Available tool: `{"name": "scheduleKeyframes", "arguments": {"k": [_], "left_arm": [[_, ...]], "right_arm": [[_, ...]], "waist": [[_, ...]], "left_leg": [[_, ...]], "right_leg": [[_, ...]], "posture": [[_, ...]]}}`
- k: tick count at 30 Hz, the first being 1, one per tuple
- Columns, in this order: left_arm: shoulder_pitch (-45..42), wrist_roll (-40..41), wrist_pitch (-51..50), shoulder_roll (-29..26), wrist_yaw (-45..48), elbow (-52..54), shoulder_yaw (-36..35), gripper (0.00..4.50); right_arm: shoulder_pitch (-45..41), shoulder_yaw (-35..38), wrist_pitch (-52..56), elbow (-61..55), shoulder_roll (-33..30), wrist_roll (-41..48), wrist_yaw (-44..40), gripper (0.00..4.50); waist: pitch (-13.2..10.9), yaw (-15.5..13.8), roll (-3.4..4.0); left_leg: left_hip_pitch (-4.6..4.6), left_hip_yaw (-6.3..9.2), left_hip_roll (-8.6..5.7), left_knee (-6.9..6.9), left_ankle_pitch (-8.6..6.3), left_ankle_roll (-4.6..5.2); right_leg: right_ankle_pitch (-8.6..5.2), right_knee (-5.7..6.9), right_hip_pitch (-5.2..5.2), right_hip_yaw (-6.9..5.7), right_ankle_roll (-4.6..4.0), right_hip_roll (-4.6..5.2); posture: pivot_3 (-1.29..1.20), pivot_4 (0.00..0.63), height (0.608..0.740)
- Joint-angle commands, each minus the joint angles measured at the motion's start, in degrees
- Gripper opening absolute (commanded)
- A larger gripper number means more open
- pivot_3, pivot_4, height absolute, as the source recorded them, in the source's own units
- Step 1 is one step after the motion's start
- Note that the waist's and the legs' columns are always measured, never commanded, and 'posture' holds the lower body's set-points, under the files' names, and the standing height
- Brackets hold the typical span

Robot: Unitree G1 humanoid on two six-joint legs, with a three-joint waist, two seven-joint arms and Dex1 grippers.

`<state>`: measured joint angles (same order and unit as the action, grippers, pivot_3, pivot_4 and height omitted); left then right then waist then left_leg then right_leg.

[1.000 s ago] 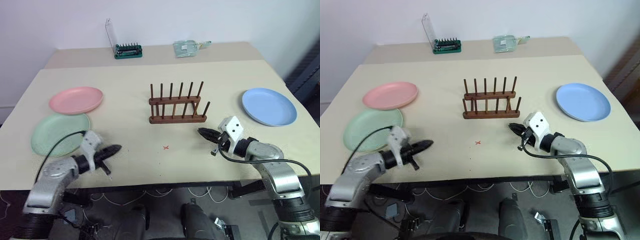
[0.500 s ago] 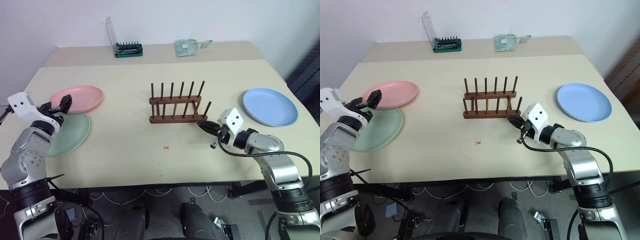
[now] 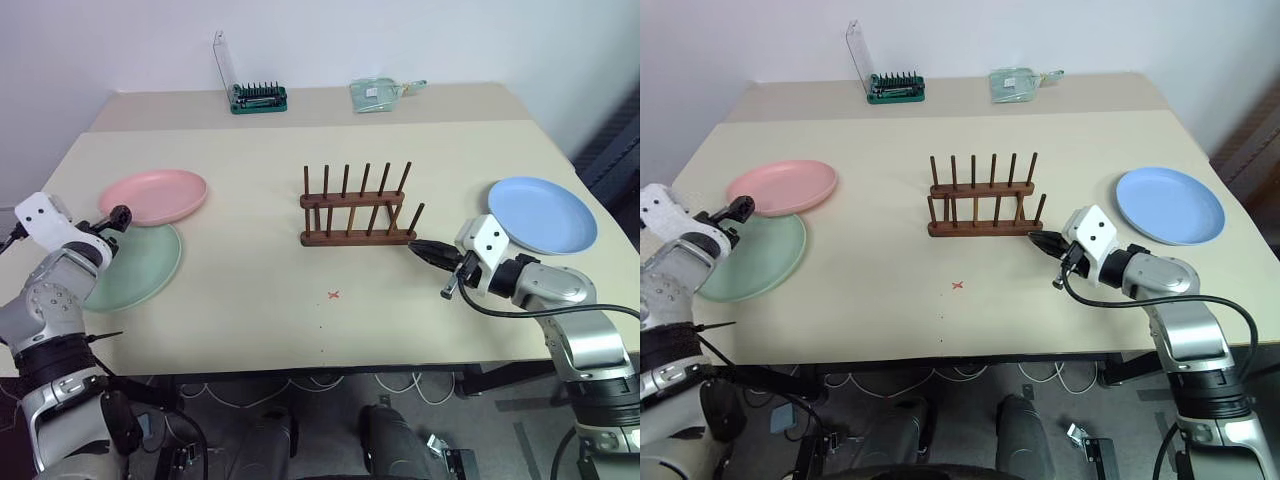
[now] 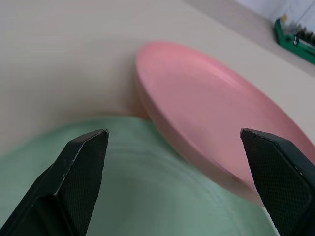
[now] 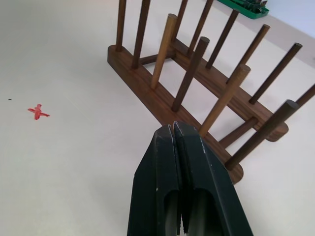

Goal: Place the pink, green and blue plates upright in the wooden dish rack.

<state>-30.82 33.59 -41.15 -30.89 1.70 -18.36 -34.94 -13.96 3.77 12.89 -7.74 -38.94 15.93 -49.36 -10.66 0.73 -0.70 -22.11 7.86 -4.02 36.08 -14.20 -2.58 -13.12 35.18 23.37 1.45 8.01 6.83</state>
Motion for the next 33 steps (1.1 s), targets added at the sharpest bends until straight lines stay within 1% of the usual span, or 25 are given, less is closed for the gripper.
{"name": "scheduleKeyframes", "arguments": {"k": [1, 8, 16, 19, 24, 27, 28, 29, 30, 31, 33], "left_arm": [[-2.7, -1.1, 1.0, -1.4, -0.3, -4.1, -0.5, 3.54], [-3.3, -1.0, 2.5, -1.4, 1.4, -5.7, -0.3, 0.05], [-0.5, 0.3, 4.1, -0.3, 4.6, -0.9, -0.7, 0.02], [0.3, 1.1, 5.1, 0.3, 5.5, 1.7, -1.1, 0.02], [-0.5, 3.1, 7.8, 1.1, 8.3, 9.2, -0.8, 0.02], [-2.1, 3.1, 8.7, 0.7, 9.6, 13.3, 1.1, 0.02], [-2.8, 2.4, 9.0, 0.5, 10.0, 15.1, 2.7, 0.00], [-3.3, 1.8, 9.2, 0.5, 10.2, 16.2, 3.8, 0.00], [-3.8, 1.1, 9.8, 0.6, 10.2, 17.6, 5.0, 0.00], [-4.3, 0.3, 10.4, 1.0, 9.9, 19.2, 6.4, 0.00], [-6.0, -1.1, 11.9, 2.2, 9.3, 22.1, 9.5, 0.00]], "right_arm": [[0.2, 1.2, -1.8, -2.0, 0.0, 0.3, 0.2, 0.00], [2.3, 2.0, -3.1, -2.0, -0.5, 0.5, 0.4, 0.00], [3.3, 2.7, 0.5, -8.2, -1.5, 5.8, -3.1, 0.00], [2.1, 1.9, 1.9, -10.7, -1.1, 6.6, -2.8, 0.00], [-3.7, -0.2, 4.1, -12.6, -0.1, 5.9, -0.7, 0.00], [-9.0, -1.6, 8.2, -13.5, 0.8, 6.8, 1.2, 0.00], [-11.2, -2.4, 9.1, -13.6, 1.4, 6.3, 2.3, 0.56], [-12.7, -3.0, 9.6, -13.6, 1.8, 5.8, 3.0, 0.81], [-14.2, -3.9, 9.6, -13.9, 2.2, 4.8, 3.8, 1.28], [-15.8, -5.0, 9.8, -14.6, 2.9, 4.2, 4.4, 1.87], [-19.6, -8.7, 6.8, -14.9, 4.0, -1.4, 6.6, 2.82]], "waist": [[0.0, 0.0, -0.01], [0.0, 0.0, -0.04], [0.0, 0.1, -0.05], [0.0, 0.0, -0.06], [0.0, 0.0, -0.11], [0.0, 0.0, -0.14], [-0.1, 0.0, -0.14], [-0.1, 0.0, -0.15], [-0.1, 0.0, -0.14], [-0.1, 0.0, -0.14], [-0.1, 0.0, -0.15]], "left_leg": [[0.00, 0.00, 0.00, 0.00, 0.00, 0.00], [-0.01, 0.00, 0.00, -0.01, 0.01, -0.02], [-0.01, 0.02, 0.01, -0.02, 0.02, -0.03], [-0.03, 0.01, 0.01, 0.01, 0.02, -0.03], [-0.07, 0.02, 0.01, 0.02, 0.02, -0.05], [-0.10, 0.02, 0.01, 0.02, 0.03, -0.07], [-0.10, 0.02, 0.01, 0.01, 0.03, -0.07], [-0.11, 0.02, 0.01, 0.02, 0.03, -0.07], [-0.13, 0.02, 0.01, 0.02, 0.04, -0.09], [-0.13, 0.02, 0.01, 0.01, 0.04, -0.09], [-0.17, 0.02, 0.00, 0.01, 0.04, -0.09]], "right_leg": [[0.00, 0.00, 0.00, 0.00, 0.00, 0.00], [0.00, 0.00, 0.02, 0.00, 0.00, 0.00], [0.01, 0.00, 0.03, 0.00, 0.00, 0.00], [0.01, 0.00, 0.02, 0.00, 0.00, 0.00], [0.01, 0.00, 0.05, -0.01, 0.00, 0.01], [0.01, -0.01, 0.08, 0.00, -0.01, 0.01], [0.01, -0.01, 0.08, 0.00, 0.00, 0.01], [0.02, 0.00, 0.09, 0.00, -0.01, 0.01], [0.02, 0.00, 0.10, 0.00, -0.01, 0.01], [0.02, -0.01, 0.10, 0.00, -0.01, 0.01], [0.02, -0.02, 0.13, -0.01, -0.01, 0.01]], "posture": [[0.00, 0.150, 0.740], [0.00, 0.150, 0.740], [0.00, 0.150, 0.740], [0.00, 0.150, 0.740], [0.00, 0.150, 0.740], [0.00, 0.150, 0.740], [0.00, 0.150, 0.740], [0.00, 0.150, 0.740], [0.00, 0.150, 0.740], [0.00, 0.150, 0.740], [0.00, 0.150, 0.740]]}}
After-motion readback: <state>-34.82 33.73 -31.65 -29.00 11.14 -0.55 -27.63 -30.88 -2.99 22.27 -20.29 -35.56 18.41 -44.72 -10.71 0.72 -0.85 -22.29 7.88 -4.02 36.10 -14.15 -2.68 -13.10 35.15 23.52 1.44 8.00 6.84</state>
